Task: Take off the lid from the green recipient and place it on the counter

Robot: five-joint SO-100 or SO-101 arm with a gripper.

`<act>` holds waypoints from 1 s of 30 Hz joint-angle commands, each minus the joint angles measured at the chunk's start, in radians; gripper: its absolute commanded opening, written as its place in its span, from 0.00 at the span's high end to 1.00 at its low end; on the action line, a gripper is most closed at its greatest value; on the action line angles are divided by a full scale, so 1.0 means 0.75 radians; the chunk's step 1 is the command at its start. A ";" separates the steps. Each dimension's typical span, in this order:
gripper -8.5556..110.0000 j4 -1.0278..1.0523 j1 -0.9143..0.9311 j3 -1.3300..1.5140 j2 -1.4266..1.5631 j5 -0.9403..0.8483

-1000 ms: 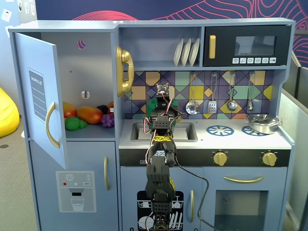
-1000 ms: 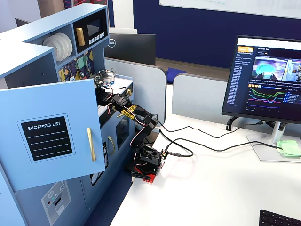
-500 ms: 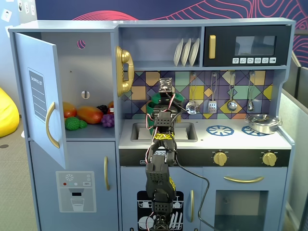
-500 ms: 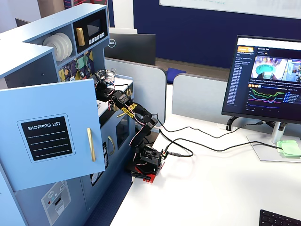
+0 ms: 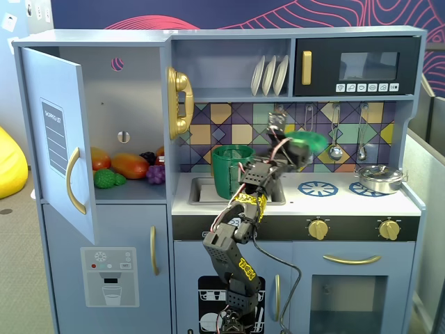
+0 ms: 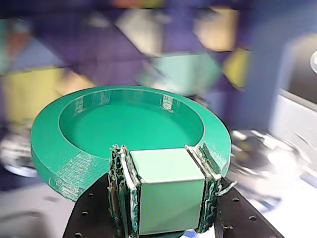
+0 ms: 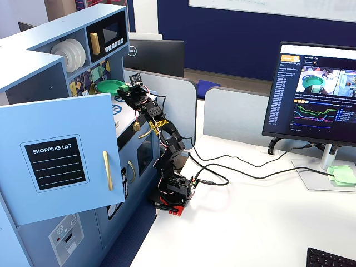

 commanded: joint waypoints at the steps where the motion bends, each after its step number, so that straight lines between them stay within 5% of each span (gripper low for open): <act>1: 0.93 -0.235 0.076 0.112 -0.020 -0.004; 21: 0.92 -0.724 0.047 0.477 -0.309 -0.063; 30: 0.70 -0.763 0.033 0.487 -0.311 0.055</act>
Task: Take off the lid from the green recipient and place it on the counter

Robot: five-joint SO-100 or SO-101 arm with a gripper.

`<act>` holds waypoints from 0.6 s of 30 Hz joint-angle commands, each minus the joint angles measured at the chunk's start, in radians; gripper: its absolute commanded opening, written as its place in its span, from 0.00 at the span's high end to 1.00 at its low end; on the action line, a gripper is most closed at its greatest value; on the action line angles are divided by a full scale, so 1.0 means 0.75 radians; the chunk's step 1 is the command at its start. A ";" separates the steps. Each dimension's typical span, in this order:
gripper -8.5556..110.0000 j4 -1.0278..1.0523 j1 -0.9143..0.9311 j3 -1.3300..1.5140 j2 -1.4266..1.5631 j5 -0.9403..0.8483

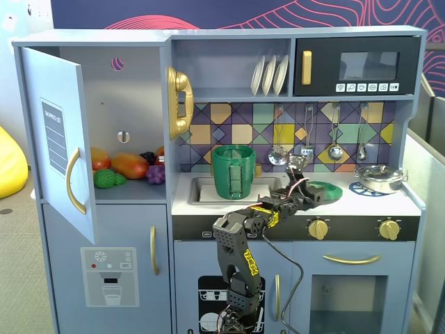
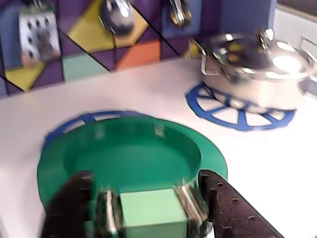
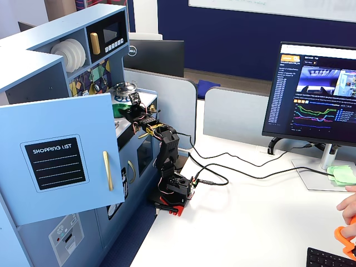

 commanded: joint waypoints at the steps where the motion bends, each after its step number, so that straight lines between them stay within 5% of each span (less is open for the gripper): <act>1: 0.69 -0.055 -0.014 -0.020 0.018 0.037; 8: 0.68 0.209 -0.004 -0.035 0.288 0.035; 15: 0.70 1.291 -0.035 -0.098 0.847 0.119; 18: 0.68 1.563 -0.088 0.029 0.980 -0.055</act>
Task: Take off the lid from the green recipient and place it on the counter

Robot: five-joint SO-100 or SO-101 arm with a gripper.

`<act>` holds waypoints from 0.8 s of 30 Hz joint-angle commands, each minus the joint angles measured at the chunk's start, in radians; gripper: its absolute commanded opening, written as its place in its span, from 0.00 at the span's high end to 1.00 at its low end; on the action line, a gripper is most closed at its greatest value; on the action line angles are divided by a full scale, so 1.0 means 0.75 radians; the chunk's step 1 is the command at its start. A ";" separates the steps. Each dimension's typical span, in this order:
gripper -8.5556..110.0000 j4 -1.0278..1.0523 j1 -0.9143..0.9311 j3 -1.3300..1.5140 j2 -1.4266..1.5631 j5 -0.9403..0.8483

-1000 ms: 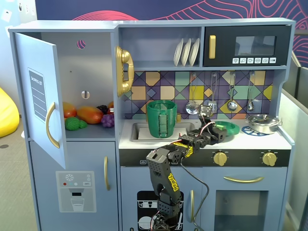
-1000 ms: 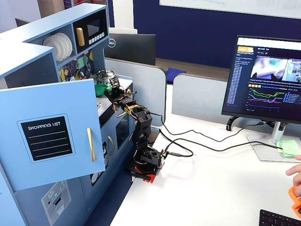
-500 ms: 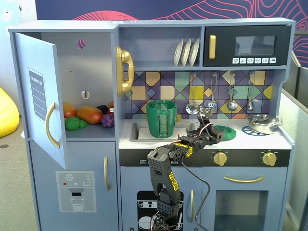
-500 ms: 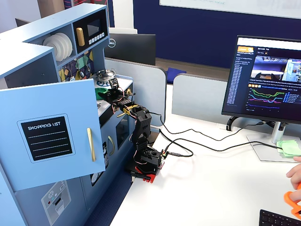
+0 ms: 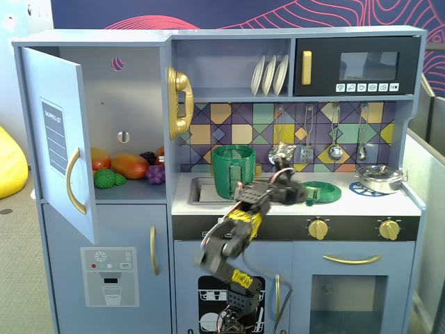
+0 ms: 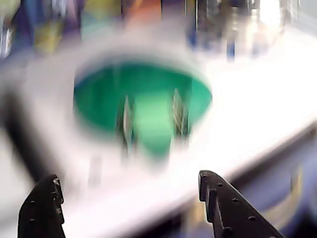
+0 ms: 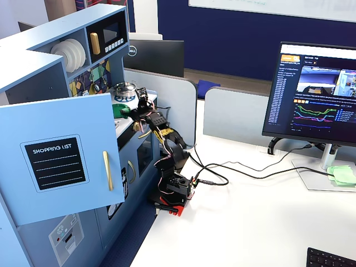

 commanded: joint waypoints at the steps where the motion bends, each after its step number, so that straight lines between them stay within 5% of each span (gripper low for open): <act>1: 0.69 0.415 -0.092 0.108 0.254 -0.178; 15: 0.80 0.372 -0.765 1.170 0.742 -0.043; 24: 0.84 0.839 -0.828 1.307 0.908 0.094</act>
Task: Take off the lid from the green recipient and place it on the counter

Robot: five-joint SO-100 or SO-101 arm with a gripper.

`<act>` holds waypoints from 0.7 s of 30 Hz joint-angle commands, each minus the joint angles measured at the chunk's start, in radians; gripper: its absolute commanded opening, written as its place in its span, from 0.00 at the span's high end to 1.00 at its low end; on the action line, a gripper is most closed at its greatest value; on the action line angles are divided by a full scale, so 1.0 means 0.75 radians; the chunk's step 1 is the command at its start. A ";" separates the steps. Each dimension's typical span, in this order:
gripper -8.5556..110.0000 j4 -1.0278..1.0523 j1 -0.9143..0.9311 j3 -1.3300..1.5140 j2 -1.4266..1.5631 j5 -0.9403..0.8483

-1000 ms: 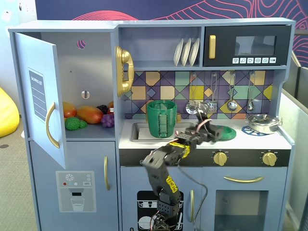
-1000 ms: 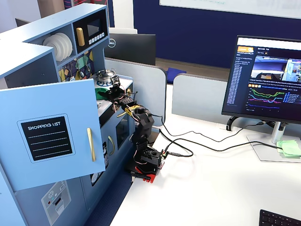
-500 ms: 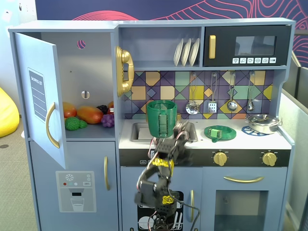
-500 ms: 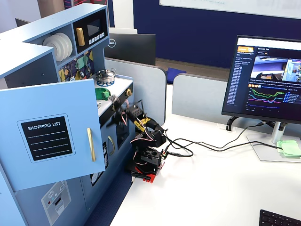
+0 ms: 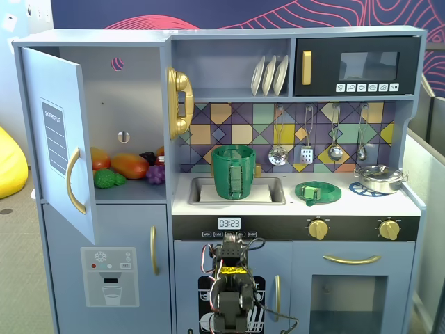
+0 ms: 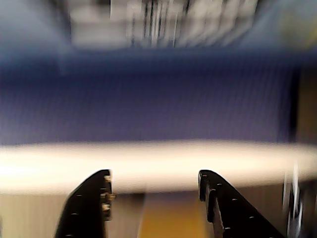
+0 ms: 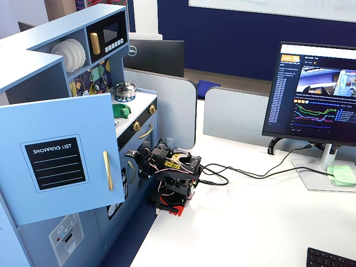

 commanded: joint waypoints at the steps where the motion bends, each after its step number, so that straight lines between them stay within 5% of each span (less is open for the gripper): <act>1: 0.84 0.192 -0.037 -0.006 0.076 0.067; 9: 0.84 0.460 -0.010 -0.006 0.127 0.065; 21: 0.84 0.466 0.012 -0.006 0.129 0.102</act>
